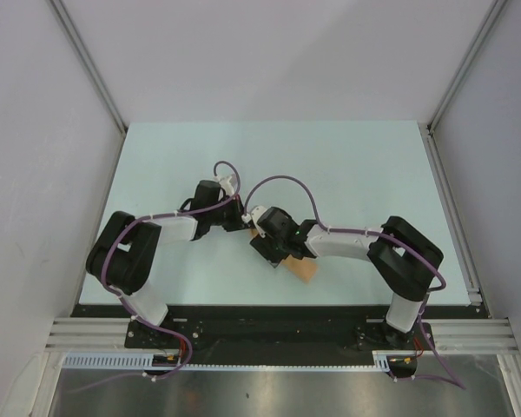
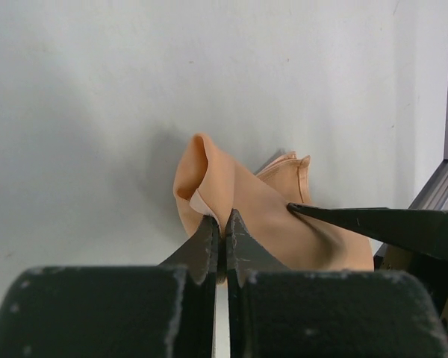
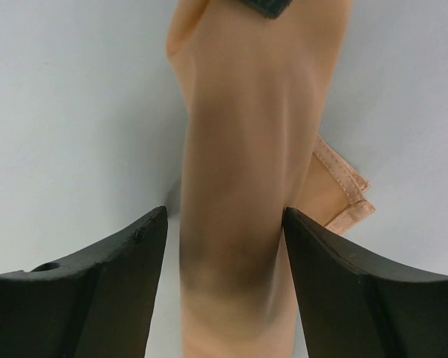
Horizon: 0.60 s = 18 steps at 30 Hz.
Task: Fold the napkin, place the utensils inside, and roll it up
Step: Roll the napkin with the utensil
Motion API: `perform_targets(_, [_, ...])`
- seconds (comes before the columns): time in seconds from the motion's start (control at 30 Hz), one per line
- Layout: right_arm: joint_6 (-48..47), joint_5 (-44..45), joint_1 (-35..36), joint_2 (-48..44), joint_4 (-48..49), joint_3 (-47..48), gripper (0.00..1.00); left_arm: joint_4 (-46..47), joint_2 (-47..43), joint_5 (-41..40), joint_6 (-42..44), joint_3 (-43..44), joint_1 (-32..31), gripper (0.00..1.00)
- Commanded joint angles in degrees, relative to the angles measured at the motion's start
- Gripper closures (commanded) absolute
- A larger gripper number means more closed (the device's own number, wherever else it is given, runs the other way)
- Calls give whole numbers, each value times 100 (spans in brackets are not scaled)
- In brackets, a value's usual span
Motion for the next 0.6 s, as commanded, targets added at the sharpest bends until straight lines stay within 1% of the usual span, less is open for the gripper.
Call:
perform_targets(0.0, [167, 74, -209, 162, 88, -22, 32, 102, 32, 53, 21, 267, -26, 100])
perform_targets(0.07, [167, -118, -297, 171, 45, -40, 33, 111, 32, 71, 13, 294, -17, 100])
perform_targets(0.13, [271, -364, -472, 180, 18, -57, 38, 111, 6, 97, 30, 311, -17, 99])
perform_targets(0.17, [307, -757, -534, 180, -34, -49, 41, 102, 6, 80, 21, 320, -17, 97])
perform_targets(0.2, [325, -1040, -604, 197, -52, -57, 49, 76, -12, 45, 39, 346, -17, 93])
perform_targets(0.23, [343, -1547, -761, 197, -87, -57, 53, 15, -64, 1, 65, 364, -17, 81])
perform_targets(0.27, [395, -1848, -841, 215, -148, -40, 58, -20, -108, -112, 91, 390, 0, 75])
perform_targets(0.3, [422, -2156, -938, 250, -184, -48, 60, -47, -143, -174, 118, 399, 9, 58])
perform_targets(0.33, [448, -2768, -1113, 268, -219, -31, 61, -82, -222, -218, 127, 399, 18, 51])
perform_targets(0.4, [553, -3351, -1263, 338, -263, -22, 64, -108, -310, -341, 153, 373, 44, 43])
perform_targets(0.43, [580, -3850, -1377, 390, -263, -22, 65, -117, -354, -368, 179, 356, 53, 38])
perform_targets(0.57, [747, -4645, -1518, 487, -220, 30, 66, -47, -565, -447, 232, 119, 70, 32])
